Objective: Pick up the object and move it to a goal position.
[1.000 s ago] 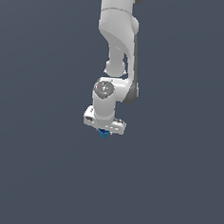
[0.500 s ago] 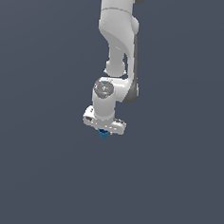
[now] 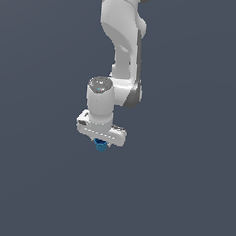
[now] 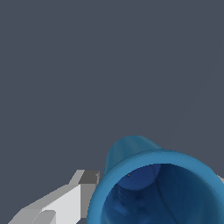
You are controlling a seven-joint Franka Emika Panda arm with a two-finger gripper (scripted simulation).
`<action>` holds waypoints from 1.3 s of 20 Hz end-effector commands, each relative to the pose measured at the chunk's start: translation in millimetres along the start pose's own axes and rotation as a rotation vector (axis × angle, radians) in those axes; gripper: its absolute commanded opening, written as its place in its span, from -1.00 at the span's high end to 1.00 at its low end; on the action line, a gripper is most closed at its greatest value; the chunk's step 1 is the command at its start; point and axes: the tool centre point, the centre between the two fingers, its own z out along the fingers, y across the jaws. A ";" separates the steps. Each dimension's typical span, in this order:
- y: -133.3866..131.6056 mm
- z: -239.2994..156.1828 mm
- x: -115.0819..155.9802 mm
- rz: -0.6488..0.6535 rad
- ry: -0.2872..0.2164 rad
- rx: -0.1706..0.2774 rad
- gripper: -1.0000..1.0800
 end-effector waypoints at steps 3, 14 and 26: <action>20.6 -50.9 60.6 0.050 0.148 0.008 1.00; 96.2 -237.7 178.9 0.196 0.577 0.032 1.00; 139.6 -341.4 199.4 0.269 0.787 0.045 1.00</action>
